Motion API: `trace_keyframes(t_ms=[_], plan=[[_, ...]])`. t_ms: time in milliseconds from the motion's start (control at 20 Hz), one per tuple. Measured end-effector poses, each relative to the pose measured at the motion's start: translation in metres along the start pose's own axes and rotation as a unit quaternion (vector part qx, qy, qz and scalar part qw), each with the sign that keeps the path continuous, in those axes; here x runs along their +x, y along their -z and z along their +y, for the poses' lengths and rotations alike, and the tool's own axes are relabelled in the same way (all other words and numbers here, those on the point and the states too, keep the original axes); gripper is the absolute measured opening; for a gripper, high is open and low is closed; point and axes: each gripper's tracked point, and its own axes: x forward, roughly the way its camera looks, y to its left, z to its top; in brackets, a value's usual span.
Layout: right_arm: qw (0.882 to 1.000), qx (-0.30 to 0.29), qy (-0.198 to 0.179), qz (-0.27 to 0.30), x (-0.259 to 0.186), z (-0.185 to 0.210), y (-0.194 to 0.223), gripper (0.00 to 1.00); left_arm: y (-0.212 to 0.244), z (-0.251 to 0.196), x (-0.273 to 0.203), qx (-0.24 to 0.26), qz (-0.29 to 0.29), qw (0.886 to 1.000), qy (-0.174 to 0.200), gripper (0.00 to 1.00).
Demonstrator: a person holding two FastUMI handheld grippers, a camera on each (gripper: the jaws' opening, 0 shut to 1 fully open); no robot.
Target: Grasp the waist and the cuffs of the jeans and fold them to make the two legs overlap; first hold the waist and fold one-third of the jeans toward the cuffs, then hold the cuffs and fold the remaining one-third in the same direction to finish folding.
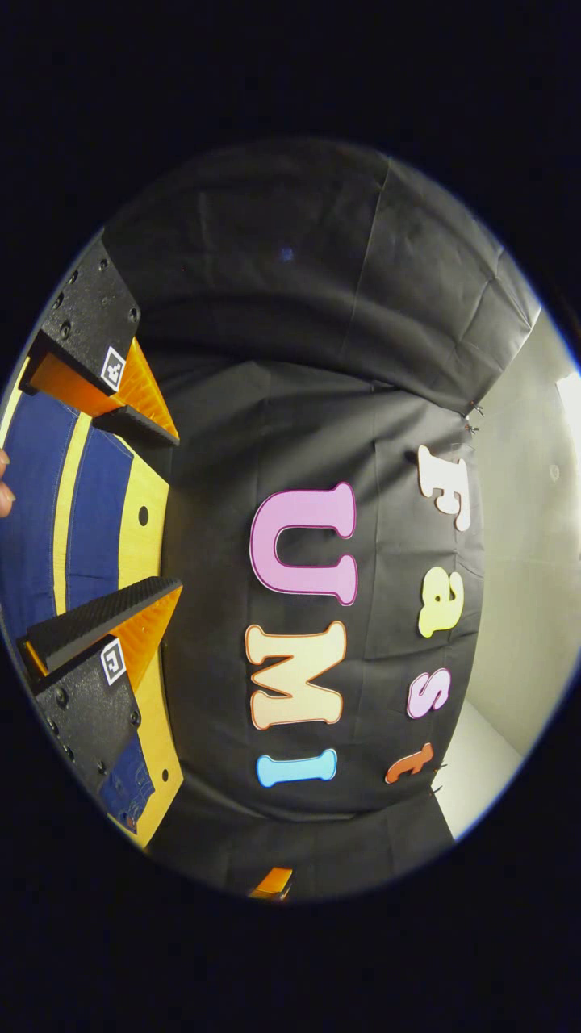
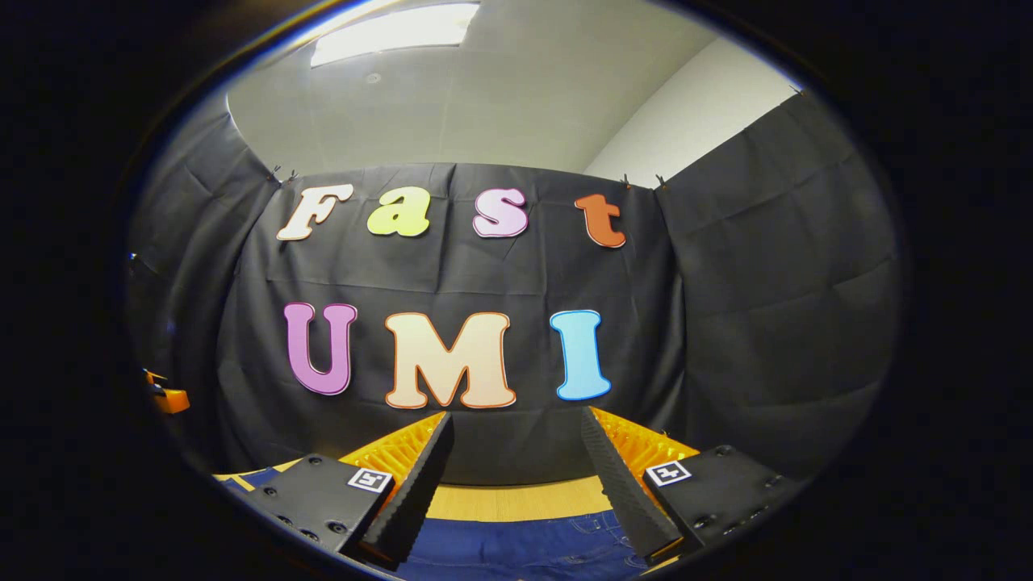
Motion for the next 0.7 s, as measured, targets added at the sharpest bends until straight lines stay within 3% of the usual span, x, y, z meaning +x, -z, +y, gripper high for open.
trace_keyframes(t_ms=[300,400,450,500,650,700], plan=[[1.0,-0.002,0.002,0.007,-0.001,0.001,0.01,0.98,0.02,0.009,-0.004,0.062,0.023,0.997,0.05,0.99],[1.0,-0.005,0.002,0.013,-0.001,0.002,0.014,0.98,0.03,0.026,-0.006,0.088,0.036,0.994,0.045,0.96],[1.0,-0.005,0.001,0.013,-0.002,0.004,0.017,1.0,0.036,0.035,-0.007,0.099,0.044,0.993,0.041,1.0],[1.0,-0.006,0.0,0.014,-0.003,0.007,0.018,1.0,0.042,0.042,-0.011,0.108,0.053,0.992,0.041,0.96],[1.0,-0.016,-0.005,0.017,-0.008,0.015,0.03,1.0,0.072,0.058,-0.021,0.166,0.087,0.981,0.054,0.96],[1.0,-0.019,-0.004,0.02,-0.01,0.017,0.035,0.96,0.08,0.066,-0.024,0.197,0.096,0.974,0.059,1.0]])
